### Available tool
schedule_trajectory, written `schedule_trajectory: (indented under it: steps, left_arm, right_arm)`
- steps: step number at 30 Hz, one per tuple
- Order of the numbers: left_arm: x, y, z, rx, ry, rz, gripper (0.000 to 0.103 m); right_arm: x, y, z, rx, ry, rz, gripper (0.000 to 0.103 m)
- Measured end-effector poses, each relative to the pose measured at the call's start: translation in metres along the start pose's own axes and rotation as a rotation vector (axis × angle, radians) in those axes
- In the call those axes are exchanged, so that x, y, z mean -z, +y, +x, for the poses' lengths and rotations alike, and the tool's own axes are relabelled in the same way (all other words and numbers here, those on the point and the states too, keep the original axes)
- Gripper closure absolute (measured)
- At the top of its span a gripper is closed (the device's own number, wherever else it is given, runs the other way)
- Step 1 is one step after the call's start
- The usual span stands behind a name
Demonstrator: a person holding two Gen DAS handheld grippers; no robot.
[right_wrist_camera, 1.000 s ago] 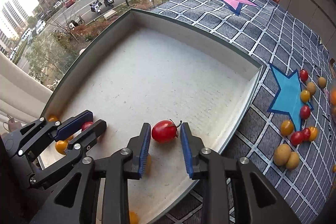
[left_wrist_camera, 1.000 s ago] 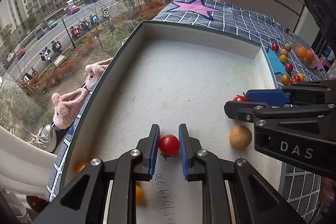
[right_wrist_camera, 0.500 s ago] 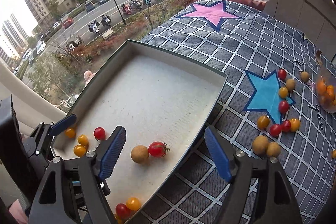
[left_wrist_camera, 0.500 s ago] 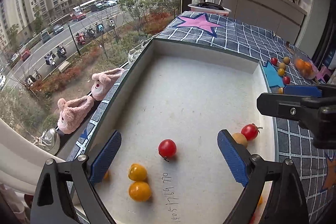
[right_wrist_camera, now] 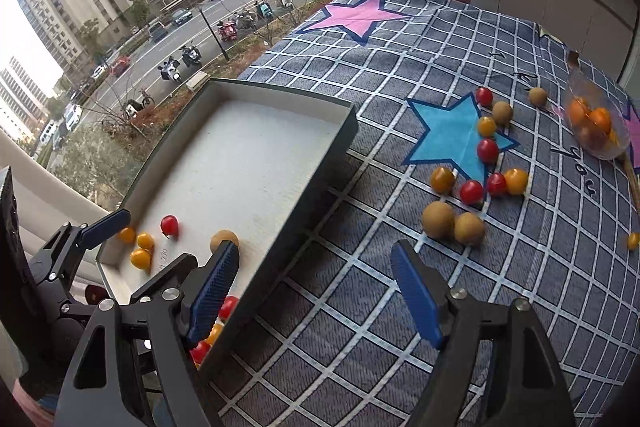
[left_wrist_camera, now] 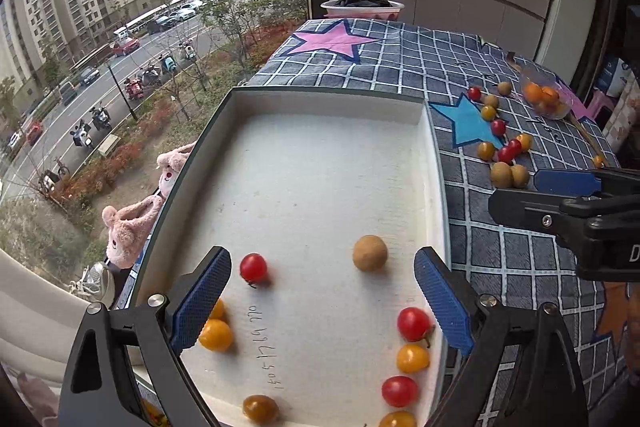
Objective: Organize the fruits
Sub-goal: 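Move both open tools back over the fruit on the cloth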
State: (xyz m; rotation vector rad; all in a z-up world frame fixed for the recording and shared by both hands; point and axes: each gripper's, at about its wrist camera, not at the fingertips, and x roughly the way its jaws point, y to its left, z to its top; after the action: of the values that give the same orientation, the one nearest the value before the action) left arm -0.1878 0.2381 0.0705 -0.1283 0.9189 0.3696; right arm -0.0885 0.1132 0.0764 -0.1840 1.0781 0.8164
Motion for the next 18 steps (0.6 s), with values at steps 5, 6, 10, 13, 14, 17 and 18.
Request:
schedule_trajectory:
  steps: [5, 6, 10, 13, 14, 17, 18]
  left_arm:
    - [-0.005, -0.029, -0.01, 0.015, -0.015, 0.059, 0.01]
    - [-0.006, -0.035, -0.012, 0.021, -0.019, 0.068, 0.01]
    - [-0.009, -0.058, -0.017, 0.049, -0.03, 0.105, 0.01]
    - [-0.011, -0.076, -0.014, 0.064, -0.024, 0.13, 0.01]
    - [-0.011, -0.082, -0.013, 0.069, -0.02, 0.135, 0.01]
    - [-0.011, -0.097, -0.005, 0.087, -0.009, 0.145, 0.01]
    - [-0.011, -0.103, -0.002, 0.087, -0.005, 0.15, 0.01]
  right_arm:
    - [0.015, -0.036, -0.012, 0.035, -0.007, 0.05, 0.022]
    - [0.018, -0.044, -0.015, 0.043, -0.008, 0.063, 0.022]
    - [0.028, -0.077, -0.024, 0.093, -0.015, 0.104, 0.022]
    - [0.034, -0.098, -0.028, 0.124, -0.013, 0.133, 0.022]
    - [0.035, -0.103, -0.029, 0.129, -0.012, 0.14, 0.022]
    - [0.038, -0.117, -0.028, 0.147, -0.006, 0.155, 0.022]
    - [0.038, -0.121, -0.026, 0.149, -0.005, 0.161, 0.022]
